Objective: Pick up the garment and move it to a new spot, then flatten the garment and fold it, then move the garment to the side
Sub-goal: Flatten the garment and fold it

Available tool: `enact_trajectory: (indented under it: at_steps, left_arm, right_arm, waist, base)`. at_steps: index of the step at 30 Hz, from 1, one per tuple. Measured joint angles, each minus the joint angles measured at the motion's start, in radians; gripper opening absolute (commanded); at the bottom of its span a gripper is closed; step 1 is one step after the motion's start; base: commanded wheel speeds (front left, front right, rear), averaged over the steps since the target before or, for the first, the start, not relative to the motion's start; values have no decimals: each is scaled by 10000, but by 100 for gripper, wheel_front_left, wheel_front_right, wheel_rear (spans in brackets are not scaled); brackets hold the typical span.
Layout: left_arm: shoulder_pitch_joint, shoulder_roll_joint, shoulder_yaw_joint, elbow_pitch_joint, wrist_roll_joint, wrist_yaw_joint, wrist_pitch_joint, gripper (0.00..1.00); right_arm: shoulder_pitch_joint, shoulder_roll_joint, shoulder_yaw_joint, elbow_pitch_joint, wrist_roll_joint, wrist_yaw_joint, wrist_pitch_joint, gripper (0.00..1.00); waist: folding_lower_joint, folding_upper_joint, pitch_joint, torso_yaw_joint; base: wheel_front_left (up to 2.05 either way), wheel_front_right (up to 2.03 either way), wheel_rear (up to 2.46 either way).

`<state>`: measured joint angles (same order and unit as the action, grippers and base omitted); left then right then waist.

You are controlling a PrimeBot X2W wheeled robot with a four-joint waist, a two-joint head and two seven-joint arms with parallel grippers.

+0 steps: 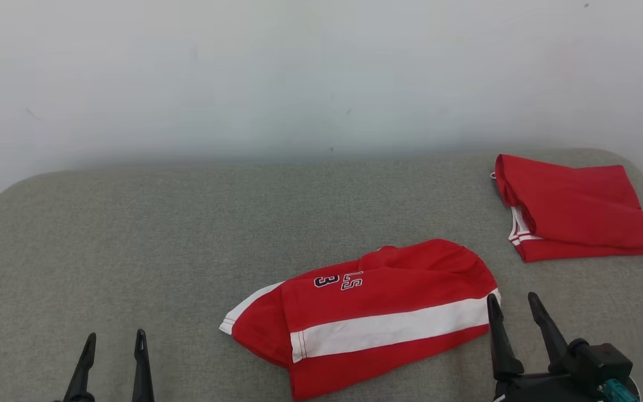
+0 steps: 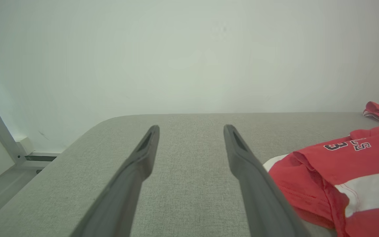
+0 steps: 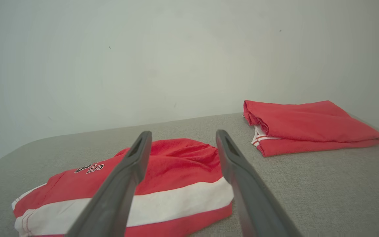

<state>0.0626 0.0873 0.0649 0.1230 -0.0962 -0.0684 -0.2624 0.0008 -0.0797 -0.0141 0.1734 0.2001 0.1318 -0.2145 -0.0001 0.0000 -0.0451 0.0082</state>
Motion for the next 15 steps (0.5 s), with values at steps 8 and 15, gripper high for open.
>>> enact_trajectory:
  at_steps: [8, 15]
  left_arm:
    - [-58, 128, -169, 257, 127, 48, 46, 100]
    - [-58, 205, -142, 169, 77, 161, 418, 100]
  right_arm:
    - [155, 136, 56, -21, -61, 0, 165, 100]
    - [193, 182, -58, 29, -219, 0, 355, 100]
  waist:
    - [0, 0, -50, -114]
    - [0, 0, -143, -78]
  base:
    - [0, 0, 0]
    - [0, 0, 0]
